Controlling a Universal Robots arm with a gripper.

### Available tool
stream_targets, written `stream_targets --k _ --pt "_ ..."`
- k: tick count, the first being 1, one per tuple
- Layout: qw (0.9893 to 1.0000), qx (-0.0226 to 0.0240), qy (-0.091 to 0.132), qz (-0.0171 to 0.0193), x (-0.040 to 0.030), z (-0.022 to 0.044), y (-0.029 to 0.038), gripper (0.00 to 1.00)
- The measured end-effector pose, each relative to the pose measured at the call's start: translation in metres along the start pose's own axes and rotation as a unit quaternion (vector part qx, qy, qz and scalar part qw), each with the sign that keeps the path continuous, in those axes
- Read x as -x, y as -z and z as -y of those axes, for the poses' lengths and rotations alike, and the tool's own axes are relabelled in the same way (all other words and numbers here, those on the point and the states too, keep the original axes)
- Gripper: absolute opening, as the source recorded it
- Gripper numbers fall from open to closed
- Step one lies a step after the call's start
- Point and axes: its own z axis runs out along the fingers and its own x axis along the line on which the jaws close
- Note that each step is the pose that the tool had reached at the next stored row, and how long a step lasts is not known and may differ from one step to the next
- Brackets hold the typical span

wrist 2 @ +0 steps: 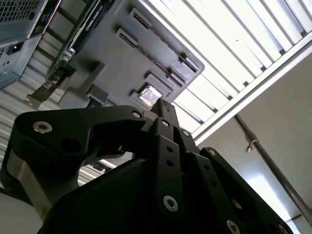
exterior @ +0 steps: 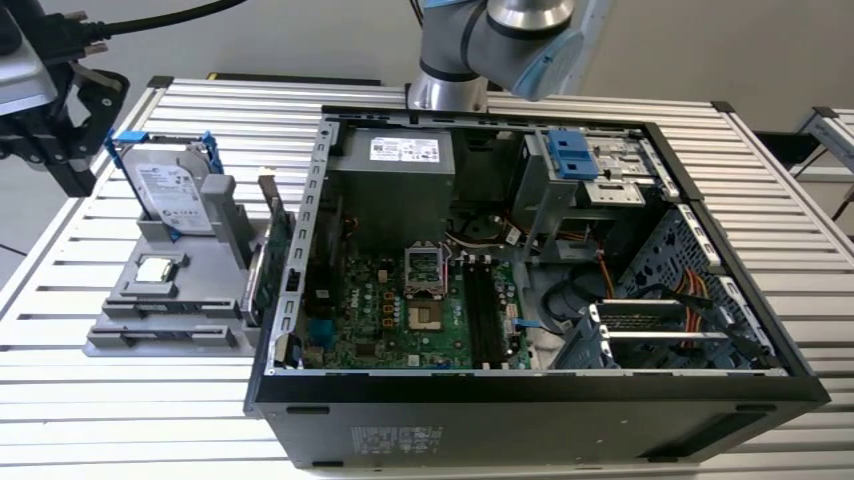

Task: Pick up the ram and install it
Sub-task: 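Reach for the ram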

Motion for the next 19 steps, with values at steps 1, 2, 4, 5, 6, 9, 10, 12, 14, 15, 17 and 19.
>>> stream_targets --k 1,2,4,5,6,9,10,12,14,15,17,19 --pt "1.0000 -0.0001 0.003 -0.0001 0.0000 0.0000 0.0000 0.00" --pt "1.0000 -0.0001 0.006 -0.0002 0.0000 0.0000 0.0000 0.00" --pt "0.9999 -0.0003 0.013 -0.0005 0.0000 0.0000 0.0000 0.00" --pt "0.9998 -0.0003 0.018 -0.0006 0.0000 0.0000 0.0000 0.00" --pt "0.9998 -0.0004 0.021 -0.0008 0.0000 0.0000 0.0000 0.00" --pt "0.9995 -0.0006 0.032 -0.0011 0.0000 0.0000 -0.0001 0.00" --pt "0.9993 -0.0007 0.036 -0.0013 0.0000 0.0000 -0.0001 0.00" --pt "0.9990 -0.0008 0.044 -0.0016 0.0000 0.0000 -0.0001 0.00" --pt "0.9987 -0.0009 0.051 -0.0018 0.0000 0.0000 -0.0001 0.00" --pt "0.9985 -0.0010 0.055 -0.0019 0.0000 0.0000 -0.0001 0.00" --pt "0.9981 -0.0011 0.062 -0.0022 0.0000 0.0000 -0.0001 0.00" --pt "0.9976 -0.0013 0.069 -0.0025 0.0000 0.0000 -0.0001 0.00"
